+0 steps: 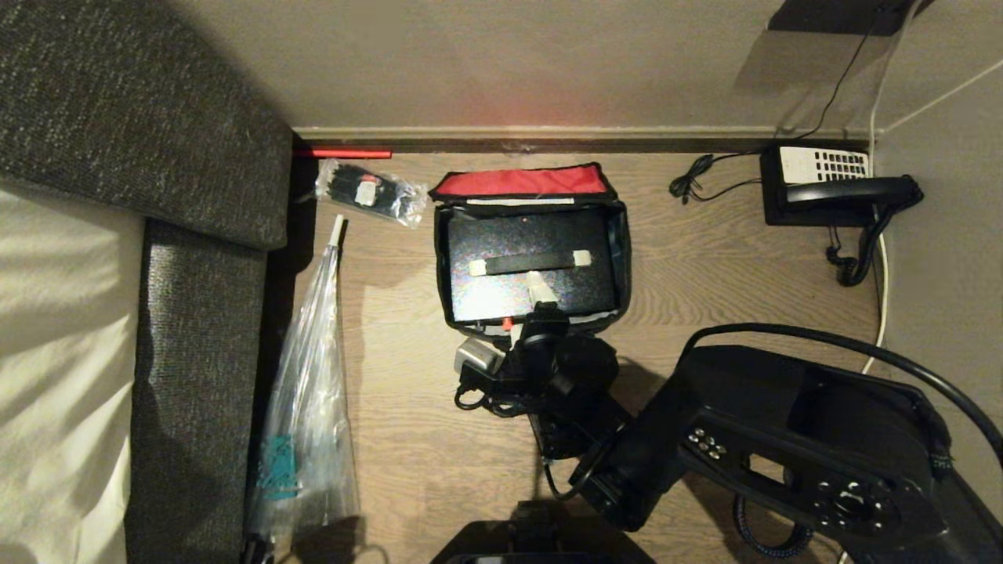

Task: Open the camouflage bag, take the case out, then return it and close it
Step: Grip the handle

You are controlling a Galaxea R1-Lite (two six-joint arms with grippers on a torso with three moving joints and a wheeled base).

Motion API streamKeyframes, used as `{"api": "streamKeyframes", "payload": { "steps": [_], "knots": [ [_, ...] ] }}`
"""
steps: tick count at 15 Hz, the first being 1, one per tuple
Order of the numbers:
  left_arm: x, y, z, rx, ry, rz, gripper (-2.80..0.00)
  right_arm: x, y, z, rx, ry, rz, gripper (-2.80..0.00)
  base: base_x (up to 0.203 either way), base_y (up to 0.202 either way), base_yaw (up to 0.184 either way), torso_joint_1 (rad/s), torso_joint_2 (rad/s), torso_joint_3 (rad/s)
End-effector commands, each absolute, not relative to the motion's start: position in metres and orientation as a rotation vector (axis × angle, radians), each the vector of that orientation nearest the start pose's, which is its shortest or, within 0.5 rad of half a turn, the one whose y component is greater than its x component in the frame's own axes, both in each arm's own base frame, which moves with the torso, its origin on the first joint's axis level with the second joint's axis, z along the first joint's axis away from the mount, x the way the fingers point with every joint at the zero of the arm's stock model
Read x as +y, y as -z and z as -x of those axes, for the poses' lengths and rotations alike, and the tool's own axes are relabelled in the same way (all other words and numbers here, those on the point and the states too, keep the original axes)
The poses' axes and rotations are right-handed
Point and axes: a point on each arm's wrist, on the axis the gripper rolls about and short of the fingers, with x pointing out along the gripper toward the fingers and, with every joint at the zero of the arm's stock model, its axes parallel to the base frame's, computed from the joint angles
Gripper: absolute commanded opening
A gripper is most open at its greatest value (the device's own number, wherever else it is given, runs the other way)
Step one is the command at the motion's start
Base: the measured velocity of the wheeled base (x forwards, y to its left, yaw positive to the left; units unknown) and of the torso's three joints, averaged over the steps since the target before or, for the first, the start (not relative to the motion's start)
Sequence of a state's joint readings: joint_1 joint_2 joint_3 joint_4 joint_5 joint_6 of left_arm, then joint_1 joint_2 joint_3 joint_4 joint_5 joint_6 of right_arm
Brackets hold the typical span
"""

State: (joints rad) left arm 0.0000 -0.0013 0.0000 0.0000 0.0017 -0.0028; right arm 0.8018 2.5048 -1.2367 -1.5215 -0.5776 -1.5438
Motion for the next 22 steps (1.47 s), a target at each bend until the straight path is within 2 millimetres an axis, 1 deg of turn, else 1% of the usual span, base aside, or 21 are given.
{"api": "streamKeyframes", "payload": {
  "steps": [1,3,7,10,14,17,19,22],
  "knots": [
    [0.0,-0.075,0.023,0.0,-0.002,0.003,-2.8,0.323,-0.064,-0.329,-0.358,-0.037,1.372,0.0,0.0,0.0,0.0,0.0,0.0,0.0],
    [0.0,-0.076,0.023,-0.001,-0.002,0.003,-2.8,0.322,-0.064,-0.331,-0.406,-0.054,1.445,0.0,0.0,0.0,0.0,0.0,0.0,0.0],
    [0.0,-0.075,0.023,0.0,-0.002,0.003,-2.8,0.31,-0.07,-0.34,-0.405,-0.006,1.561,0.0,0.0,0.0,0.0,0.0,0.0,0.0],
    [0.0,-0.076,0.023,-0.001,-0.002,0.003,-2.8,0.31,-0.073,-0.348,-0.4,0.034,1.551,0.0,0.0,0.0,0.0,0.0,0.0,0.0],
    [0.0,-0.075,0.023,0.0,-0.002,0.003,-2.8,0.315,-0.074,-0.356,-0.388,0.081,1.521,0.0,0.0,0.0,0.0,0.0,0.0,0.0],
    [0.0,-0.075,0.023,0.0,-0.002,0.003,-2.8,0.313,-0.07,-0.363,-0.38,0.1,1.522,0.0,0.0,0.0,0.0,0.0,0.0,0.0],
    [0.0,-0.075,0.023,0.0,-0.002,0.003,-2.8,0.311,-0.064,-0.369,-0.372,0.103,1.528,0.0,0.0,0.0,0.0,0.0,0.0,0.0],
    [0.0,-0.075,0.023,0.001,-0.002,0.003,-2.8,0.31,-0.064,-0.38,-0.383,0.134,1.511,0.0,0.0,0.0,0.0,0.0,0.0,0.0]
  ]
}}
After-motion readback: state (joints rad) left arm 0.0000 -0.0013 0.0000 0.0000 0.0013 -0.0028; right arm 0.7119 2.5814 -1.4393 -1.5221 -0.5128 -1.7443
